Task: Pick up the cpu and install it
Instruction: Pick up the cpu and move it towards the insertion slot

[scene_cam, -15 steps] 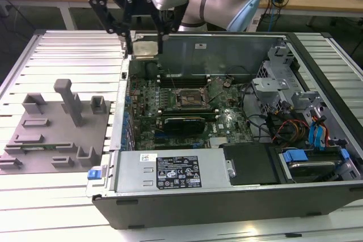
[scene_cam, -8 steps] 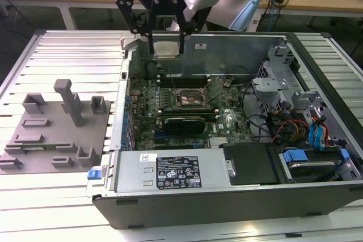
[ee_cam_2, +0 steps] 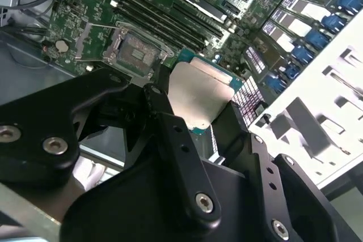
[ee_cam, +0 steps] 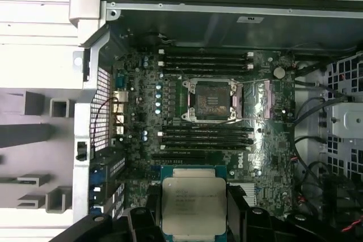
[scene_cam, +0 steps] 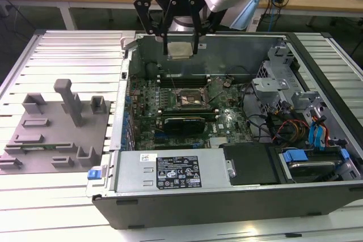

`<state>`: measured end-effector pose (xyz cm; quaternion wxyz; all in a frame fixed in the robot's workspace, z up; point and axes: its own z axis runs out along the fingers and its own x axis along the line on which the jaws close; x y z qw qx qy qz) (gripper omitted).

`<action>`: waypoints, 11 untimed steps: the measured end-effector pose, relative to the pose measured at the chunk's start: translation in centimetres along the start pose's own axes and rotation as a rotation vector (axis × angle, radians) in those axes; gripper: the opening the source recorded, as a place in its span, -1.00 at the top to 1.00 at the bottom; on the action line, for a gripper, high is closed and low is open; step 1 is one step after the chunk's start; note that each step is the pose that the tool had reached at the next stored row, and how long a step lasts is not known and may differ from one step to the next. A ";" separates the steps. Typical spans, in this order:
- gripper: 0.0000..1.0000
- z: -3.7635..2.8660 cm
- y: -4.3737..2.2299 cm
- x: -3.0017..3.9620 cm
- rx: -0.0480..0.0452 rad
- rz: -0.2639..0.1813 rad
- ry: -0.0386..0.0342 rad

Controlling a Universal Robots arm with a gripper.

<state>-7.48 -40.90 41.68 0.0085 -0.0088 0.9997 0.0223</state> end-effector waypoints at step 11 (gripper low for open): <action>-0.09 2.52 0.60 -3.18 -0.0010 0.002 0.0451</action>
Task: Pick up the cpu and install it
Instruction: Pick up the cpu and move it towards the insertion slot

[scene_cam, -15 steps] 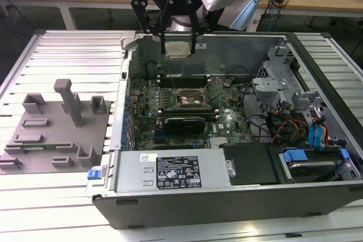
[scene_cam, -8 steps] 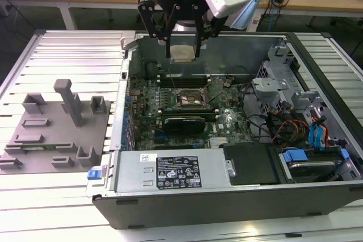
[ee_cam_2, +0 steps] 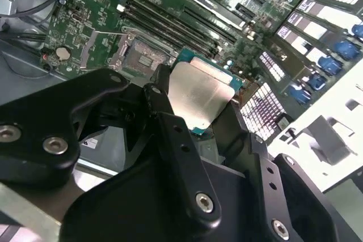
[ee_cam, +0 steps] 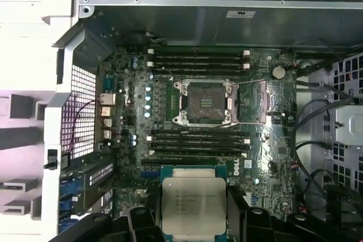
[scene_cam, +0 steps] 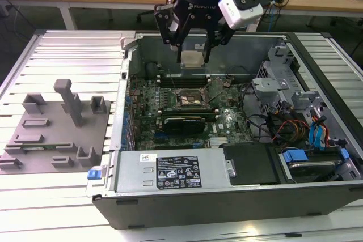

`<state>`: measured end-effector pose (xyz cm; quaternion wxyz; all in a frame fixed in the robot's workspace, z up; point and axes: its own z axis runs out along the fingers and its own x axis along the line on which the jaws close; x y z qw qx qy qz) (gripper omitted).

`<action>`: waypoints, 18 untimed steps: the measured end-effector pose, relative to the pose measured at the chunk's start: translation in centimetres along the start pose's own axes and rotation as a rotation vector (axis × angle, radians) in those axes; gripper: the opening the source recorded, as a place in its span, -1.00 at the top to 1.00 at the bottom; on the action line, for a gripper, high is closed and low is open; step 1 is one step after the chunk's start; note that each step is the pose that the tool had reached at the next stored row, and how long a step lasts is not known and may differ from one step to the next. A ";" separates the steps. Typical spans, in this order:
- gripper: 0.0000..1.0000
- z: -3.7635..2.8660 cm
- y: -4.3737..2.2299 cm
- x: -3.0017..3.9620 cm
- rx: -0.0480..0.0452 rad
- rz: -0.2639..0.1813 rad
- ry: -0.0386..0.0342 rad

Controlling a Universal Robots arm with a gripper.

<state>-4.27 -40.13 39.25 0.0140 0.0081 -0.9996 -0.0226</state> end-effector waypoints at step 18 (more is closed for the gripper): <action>-0.09 2.23 0.99 -0.61 -0.0145 -0.001 -0.0002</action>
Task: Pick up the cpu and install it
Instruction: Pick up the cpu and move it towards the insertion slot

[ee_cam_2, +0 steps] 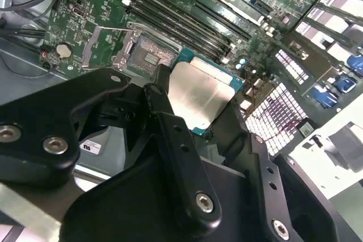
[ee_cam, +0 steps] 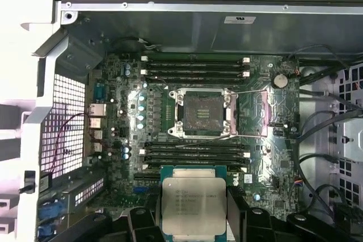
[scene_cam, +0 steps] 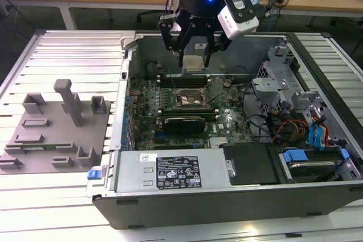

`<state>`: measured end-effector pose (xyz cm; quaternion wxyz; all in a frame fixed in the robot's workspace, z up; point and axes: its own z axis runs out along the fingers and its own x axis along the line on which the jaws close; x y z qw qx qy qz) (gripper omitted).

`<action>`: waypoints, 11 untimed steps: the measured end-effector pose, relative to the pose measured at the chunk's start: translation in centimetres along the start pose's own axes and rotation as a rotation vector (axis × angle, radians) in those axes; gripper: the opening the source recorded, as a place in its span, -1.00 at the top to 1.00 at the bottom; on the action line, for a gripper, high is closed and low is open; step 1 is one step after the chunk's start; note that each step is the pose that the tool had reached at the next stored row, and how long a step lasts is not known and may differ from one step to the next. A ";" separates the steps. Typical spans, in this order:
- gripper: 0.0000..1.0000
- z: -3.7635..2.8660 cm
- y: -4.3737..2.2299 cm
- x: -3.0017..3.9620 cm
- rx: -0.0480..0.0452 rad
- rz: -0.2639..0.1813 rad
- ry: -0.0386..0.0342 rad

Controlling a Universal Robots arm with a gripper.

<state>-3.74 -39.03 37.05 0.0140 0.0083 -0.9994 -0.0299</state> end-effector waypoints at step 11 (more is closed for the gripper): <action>-0.09 1.56 0.51 -0.40 -0.0097 0.000 -0.0001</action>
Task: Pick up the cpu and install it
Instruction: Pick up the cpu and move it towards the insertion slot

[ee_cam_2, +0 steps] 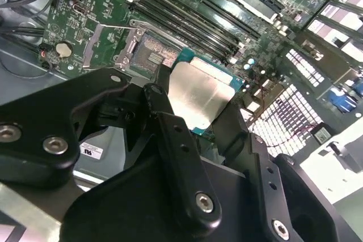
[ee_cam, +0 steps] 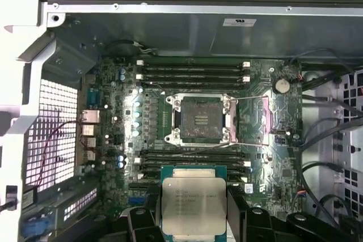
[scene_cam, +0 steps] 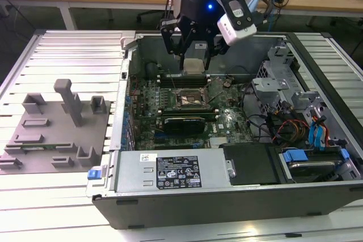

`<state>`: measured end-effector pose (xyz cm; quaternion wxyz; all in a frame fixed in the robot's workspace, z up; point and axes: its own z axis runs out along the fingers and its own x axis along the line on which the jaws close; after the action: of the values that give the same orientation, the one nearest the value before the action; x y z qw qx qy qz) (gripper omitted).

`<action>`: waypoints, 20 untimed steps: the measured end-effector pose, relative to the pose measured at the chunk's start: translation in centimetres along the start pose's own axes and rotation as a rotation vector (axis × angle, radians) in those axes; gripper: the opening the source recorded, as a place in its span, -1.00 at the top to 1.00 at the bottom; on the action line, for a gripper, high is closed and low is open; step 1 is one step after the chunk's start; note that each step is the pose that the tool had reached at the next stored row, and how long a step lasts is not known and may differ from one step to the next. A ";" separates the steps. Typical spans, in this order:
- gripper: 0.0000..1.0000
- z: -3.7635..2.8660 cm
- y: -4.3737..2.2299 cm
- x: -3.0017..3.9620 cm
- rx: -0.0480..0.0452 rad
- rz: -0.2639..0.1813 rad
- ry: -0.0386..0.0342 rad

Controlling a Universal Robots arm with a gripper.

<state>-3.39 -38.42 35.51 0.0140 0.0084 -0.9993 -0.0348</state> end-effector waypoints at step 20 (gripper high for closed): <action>-0.09 4.59 0.56 -1.65 -0.0027 0.000 0.0005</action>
<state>-1.88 -37.52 30.93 0.0142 0.0083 -0.9992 -0.0361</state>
